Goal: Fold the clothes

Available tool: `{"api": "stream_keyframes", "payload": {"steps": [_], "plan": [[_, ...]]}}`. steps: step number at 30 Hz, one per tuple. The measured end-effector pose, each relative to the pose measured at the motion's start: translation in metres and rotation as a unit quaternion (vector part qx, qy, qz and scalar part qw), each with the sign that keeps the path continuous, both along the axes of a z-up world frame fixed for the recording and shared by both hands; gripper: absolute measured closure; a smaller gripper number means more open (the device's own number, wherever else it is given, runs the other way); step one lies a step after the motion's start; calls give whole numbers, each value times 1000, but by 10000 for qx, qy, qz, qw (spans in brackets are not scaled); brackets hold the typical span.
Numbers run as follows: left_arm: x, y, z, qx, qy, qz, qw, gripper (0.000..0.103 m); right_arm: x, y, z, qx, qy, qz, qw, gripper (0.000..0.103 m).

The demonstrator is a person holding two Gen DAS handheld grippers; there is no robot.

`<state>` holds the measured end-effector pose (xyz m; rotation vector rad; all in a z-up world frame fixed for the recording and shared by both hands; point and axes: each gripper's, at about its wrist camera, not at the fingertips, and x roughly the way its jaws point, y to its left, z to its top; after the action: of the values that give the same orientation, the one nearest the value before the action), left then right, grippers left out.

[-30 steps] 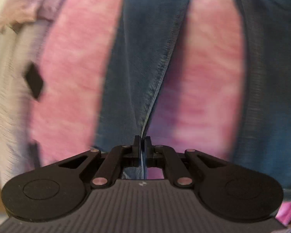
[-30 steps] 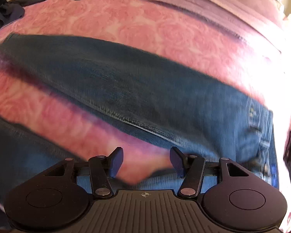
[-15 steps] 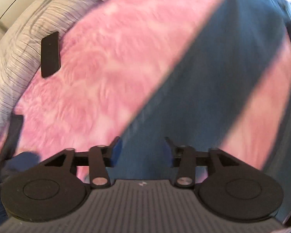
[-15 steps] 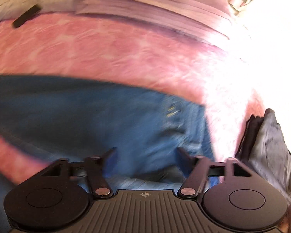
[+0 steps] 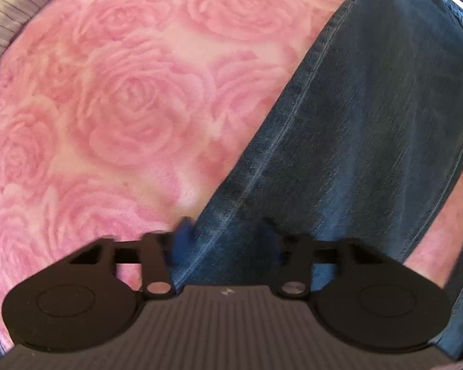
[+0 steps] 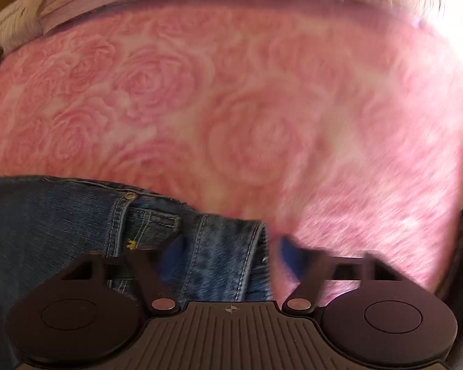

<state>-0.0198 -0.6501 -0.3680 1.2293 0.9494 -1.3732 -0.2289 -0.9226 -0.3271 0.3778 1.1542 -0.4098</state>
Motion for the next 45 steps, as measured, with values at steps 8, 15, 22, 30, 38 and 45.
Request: {"api": "stream_keyframes", "payload": {"steps": [8, 15, 22, 30, 38, 45], "plan": [[0, -22, 19, -435, -568, 183, 9973, 91, -7, -15, 12, -76, -147, -104, 9998, 71], [-17, 2, 47, -628, -1003, 792, 9898, 66, -29, 27, 37, -1041, -183, -498, 9932, 48], [-104, 74, 70, -375, 17, 662, 9971, 56, -93, 123, 81, -506, -459, 187, 9975, 48], [-142, 161, 31, 325, 151, -73, 9993, 55, -69, 322, 63, -269, -509, 3796, 9234, 48], [-92, 222, 16, 250, 417, -25, 9988, 53, -22, 378, 4, -779, 779, 5632, 8189, 70], [-66, 260, 19, -36, 415, 529, 9977, 53, 20, 333, 10, -542, 772, 4066, 9087, 83]]}}
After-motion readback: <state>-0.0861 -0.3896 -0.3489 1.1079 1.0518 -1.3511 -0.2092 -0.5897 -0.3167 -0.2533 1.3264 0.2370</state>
